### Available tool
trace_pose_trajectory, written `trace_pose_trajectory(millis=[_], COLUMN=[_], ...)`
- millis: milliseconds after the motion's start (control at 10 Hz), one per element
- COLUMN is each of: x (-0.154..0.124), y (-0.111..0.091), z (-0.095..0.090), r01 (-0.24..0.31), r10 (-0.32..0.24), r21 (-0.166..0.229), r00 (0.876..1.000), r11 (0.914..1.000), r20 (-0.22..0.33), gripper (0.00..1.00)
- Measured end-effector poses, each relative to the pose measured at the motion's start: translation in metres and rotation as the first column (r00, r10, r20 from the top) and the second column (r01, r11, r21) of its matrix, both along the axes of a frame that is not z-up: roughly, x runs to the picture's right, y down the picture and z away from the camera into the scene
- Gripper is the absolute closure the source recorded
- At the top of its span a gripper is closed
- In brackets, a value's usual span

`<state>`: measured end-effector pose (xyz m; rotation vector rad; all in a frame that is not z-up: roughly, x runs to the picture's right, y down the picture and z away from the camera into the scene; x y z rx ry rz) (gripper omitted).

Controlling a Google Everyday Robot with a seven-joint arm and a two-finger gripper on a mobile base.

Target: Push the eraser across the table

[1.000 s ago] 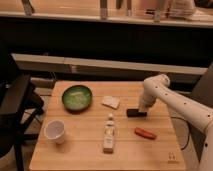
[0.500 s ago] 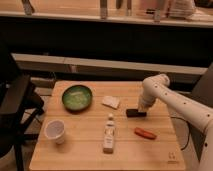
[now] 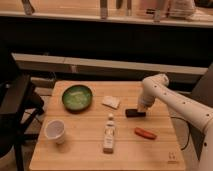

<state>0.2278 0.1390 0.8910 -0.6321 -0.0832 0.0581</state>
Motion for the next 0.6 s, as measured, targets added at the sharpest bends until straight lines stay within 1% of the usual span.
trace_pose_trajectory(millis=[400,600], x=[-0.0009,-0.0035], y=[-0.0009,0.0004], z=[-0.0032,0.0005], r01=[0.001,0.004], r10=[-0.001,-0.004], r21=[-0.002,-0.007], r00=[1.000,1.000], r11=[1.0000,1.0000], r20=[0.002,0.004], gripper=[1.00,1.00])
